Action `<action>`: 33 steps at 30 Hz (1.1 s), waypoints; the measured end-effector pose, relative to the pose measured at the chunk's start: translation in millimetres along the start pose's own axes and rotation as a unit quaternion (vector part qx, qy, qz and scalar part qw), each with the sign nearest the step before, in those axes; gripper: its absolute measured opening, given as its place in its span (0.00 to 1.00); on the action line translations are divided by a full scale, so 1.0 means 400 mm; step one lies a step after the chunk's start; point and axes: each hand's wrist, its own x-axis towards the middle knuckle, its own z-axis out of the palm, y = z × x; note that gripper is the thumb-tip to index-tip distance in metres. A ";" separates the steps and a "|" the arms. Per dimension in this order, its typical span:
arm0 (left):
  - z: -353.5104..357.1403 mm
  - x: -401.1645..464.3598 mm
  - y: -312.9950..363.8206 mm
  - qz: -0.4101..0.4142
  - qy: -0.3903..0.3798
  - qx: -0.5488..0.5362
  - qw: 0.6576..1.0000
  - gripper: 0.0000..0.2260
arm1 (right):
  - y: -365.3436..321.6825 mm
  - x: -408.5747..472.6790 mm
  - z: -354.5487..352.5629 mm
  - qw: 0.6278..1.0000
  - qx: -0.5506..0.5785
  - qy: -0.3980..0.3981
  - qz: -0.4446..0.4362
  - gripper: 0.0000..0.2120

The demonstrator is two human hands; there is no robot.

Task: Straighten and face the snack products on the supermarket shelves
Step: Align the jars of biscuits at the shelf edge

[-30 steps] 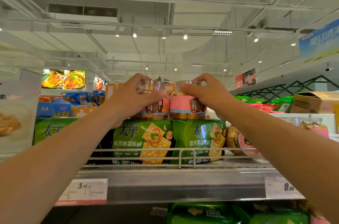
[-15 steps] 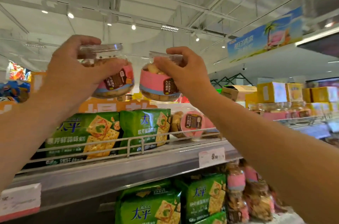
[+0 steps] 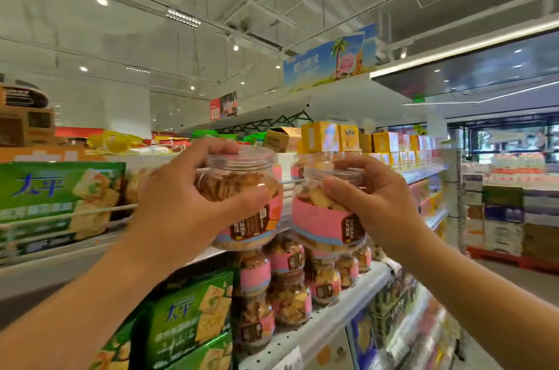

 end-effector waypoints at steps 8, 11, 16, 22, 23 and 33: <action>0.249 0.131 -0.050 -0.052 0.027 0.057 0.997 0.30 | 0.169 0.089 -0.233 0.998 -0.016 -0.054 0.000 0.24; 0.298 0.210 -0.057 -0.054 0.051 0.095 0.993 0.30 | 0.216 0.165 -0.275 0.996 -0.035 -0.079 -0.017 0.23; 0.308 0.350 -0.075 -0.053 0.093 0.218 0.970 0.27 | 0.243 0.317 -0.249 0.993 -0.047 -0.096 -0.058 0.23; 0.297 0.454 -0.130 -0.060 0.073 0.348 0.933 0.21 | 0.259 0.487 -0.160 0.978 -0.153 -0.072 -0.119 0.23; 0.294 0.461 -0.142 -0.064 0.070 0.362 0.927 0.20 | 0.266 0.508 -0.147 0.977 -0.162 -0.073 -0.121 0.23; 0.283 0.463 -0.235 -0.105 0.015 0.439 0.892 0.14 | 0.394 0.580 -0.071 0.951 -0.273 -0.124 -0.081 0.26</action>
